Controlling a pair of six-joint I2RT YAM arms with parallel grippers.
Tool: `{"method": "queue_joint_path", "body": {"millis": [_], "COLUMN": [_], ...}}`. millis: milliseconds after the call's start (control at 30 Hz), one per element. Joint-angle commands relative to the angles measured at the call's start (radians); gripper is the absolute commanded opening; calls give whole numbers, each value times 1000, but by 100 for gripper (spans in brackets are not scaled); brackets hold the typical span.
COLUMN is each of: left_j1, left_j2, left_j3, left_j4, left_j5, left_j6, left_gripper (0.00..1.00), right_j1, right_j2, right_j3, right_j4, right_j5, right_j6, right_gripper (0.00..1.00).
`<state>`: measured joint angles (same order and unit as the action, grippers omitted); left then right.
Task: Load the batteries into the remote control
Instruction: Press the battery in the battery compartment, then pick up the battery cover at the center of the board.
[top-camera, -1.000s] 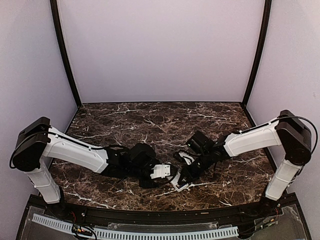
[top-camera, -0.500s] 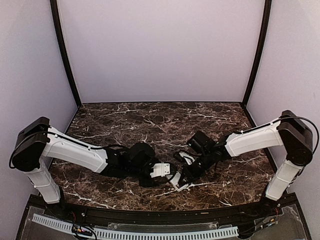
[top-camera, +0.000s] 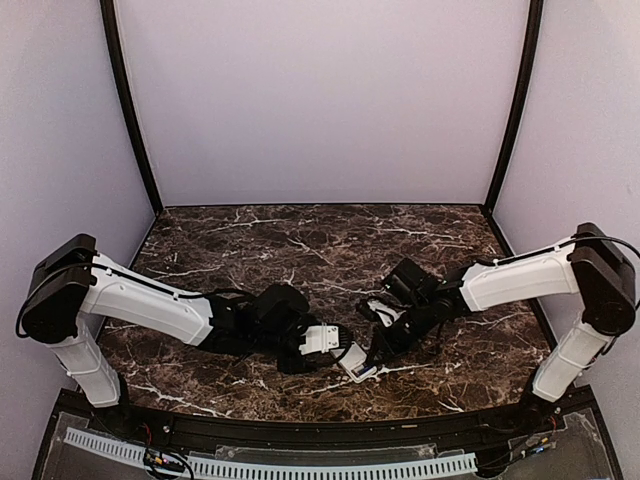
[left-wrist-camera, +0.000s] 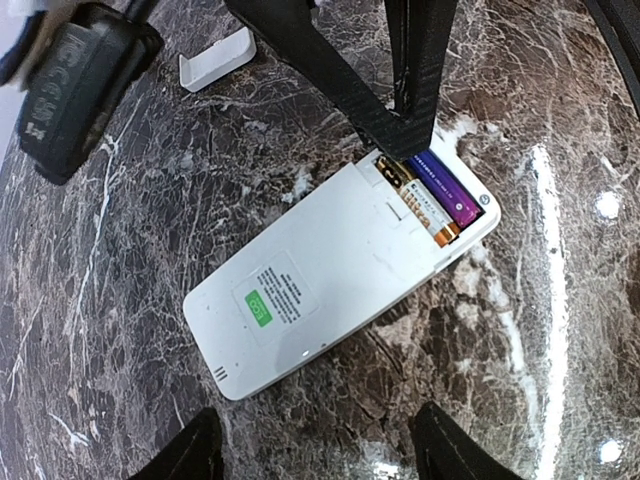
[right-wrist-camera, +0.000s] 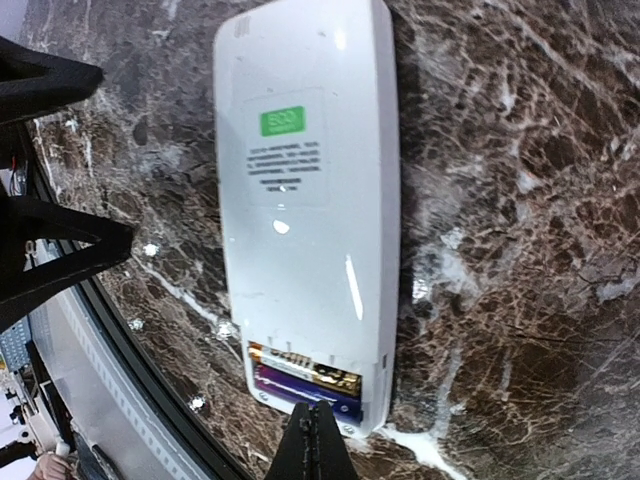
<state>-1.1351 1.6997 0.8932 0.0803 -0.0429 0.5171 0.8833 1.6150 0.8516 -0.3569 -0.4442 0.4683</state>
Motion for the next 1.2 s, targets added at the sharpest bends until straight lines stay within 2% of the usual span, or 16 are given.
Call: {"method": "queue_joint_path", "body": {"millis": [0,367,467,533,633,733,800,933,1033,1167], "left_j1": [5,5,11,25,53,64,68,70,70,69], "left_j2": [-37,-46,-66,-80,-108,-132,-148,-165,-185,-219], "left_j3": [-13,-18,-27,-23,-5,5,15,31,23,4], "left_j4": [-12,-4,19,15,0,-24,-48,-105,-123,-119], "left_j5": [-4,-11,-20,-22,-33,-45,-55,-62,-58,-43], "left_j6": [-6,-12,-34,-73,-132,-198,-230,-270,-286,-295], "left_gripper": [65,65,65,66,68,70,71,71,71,71], "right_j1": [-10,-7,-24,-51,-94,-126,-142,-152,-152,-152], "right_j2": [47,-14,-37,-60,-77,-30,37,117,163,194], "right_j3": [-23,36,66,110,186,261,300,337,352,342], "right_j4": [20,-28,-71,-144,-274,-399,-447,-456,-464,-422], "right_j5": [6,-6,38,129,313,509,566,568,564,506], "right_j6": [-12,-20,-18,-24,-40,-59,-80,-101,-103,-101], "right_gripper": [0,0,0,8,25,33,37,43,42,31]}}
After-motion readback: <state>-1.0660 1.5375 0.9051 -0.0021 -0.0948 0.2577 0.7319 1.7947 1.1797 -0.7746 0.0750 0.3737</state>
